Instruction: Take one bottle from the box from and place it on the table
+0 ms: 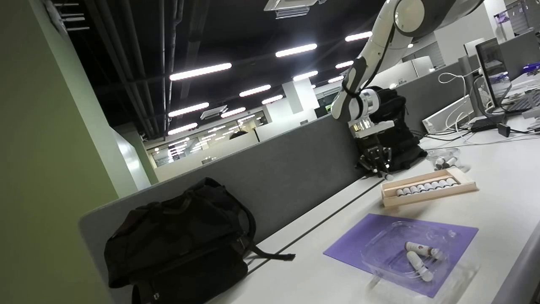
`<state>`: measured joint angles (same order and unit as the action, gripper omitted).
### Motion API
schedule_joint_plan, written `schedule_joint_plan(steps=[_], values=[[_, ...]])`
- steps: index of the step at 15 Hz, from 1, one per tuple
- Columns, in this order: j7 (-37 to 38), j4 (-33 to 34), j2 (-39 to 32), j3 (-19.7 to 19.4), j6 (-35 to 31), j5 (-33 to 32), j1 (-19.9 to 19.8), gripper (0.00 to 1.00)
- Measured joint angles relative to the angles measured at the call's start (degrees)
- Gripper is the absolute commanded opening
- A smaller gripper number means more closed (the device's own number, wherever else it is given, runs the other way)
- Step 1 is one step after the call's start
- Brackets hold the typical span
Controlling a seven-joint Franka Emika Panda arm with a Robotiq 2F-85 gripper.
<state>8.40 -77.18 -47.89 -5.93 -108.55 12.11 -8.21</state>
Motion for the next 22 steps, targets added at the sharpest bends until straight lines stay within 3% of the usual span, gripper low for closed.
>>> schedule_joint_plan(steps=[5, 10, 22], values=[[-9.79, -8.51, 3.64, 4.18, -9.56, -2.52, 3.5, 0.07], [-13.04, -15.89, 4.14, 6.8, -18.07, -4.54, 7.22, 0.07], [-13.34, -18.65, 2.63, 7.61, -19.18, -5.45, 8.04, 0.07]])
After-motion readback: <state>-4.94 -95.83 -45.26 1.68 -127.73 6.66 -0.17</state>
